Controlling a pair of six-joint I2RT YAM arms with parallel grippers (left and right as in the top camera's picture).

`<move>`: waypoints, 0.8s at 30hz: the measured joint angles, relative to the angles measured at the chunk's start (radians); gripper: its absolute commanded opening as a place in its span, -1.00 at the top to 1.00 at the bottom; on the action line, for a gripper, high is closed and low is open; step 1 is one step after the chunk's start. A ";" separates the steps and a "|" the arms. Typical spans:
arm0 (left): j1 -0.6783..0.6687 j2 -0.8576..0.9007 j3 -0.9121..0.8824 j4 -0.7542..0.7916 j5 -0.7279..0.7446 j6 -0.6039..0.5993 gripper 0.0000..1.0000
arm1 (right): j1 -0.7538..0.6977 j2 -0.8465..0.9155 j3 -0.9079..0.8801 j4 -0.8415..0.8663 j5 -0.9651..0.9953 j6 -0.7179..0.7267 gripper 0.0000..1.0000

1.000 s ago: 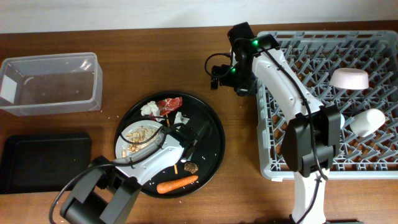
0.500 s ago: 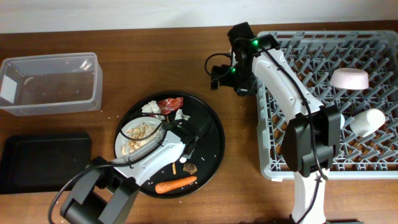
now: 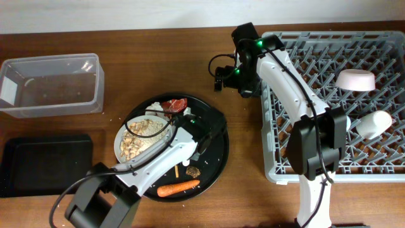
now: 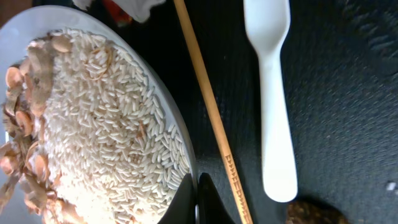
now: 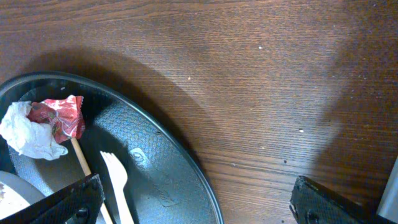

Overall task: Sort waste into correct bins and load items into the dishwasher rack
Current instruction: 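Lift the rice plate with the left gripper over the black tray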

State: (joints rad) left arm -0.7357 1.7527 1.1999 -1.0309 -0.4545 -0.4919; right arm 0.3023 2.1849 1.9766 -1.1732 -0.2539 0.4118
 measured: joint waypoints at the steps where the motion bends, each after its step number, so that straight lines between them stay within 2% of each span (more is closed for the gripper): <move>1: 0.000 0.000 0.019 -0.018 0.000 -0.011 0.99 | 0.000 0.000 0.000 -0.001 0.000 0.000 -0.97; 7: 0.011 -0.018 0.067 -0.051 -0.014 -0.041 0.99 | 0.000 0.000 0.000 0.000 0.000 0.000 -0.97; 10: 0.078 -0.099 0.067 -0.071 -0.021 -0.045 0.99 | 0.000 0.000 0.000 0.000 0.000 0.000 -0.97; 16: 0.328 -0.231 0.068 -0.081 -0.024 -0.050 0.99 | 0.000 0.000 0.000 0.000 0.000 0.000 -0.97; 19: 0.459 -0.244 0.068 -0.059 -0.004 -0.040 0.99 | 0.000 0.000 0.000 0.000 0.000 0.000 -0.97; 24: 0.718 -0.244 0.069 0.057 0.165 0.059 0.99 | 0.000 0.000 0.000 0.000 0.000 0.000 -0.97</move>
State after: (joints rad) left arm -0.0174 1.5089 1.2686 -0.9737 -0.2897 -0.4332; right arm 0.3023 2.1853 1.9766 -1.1732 -0.2535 0.4122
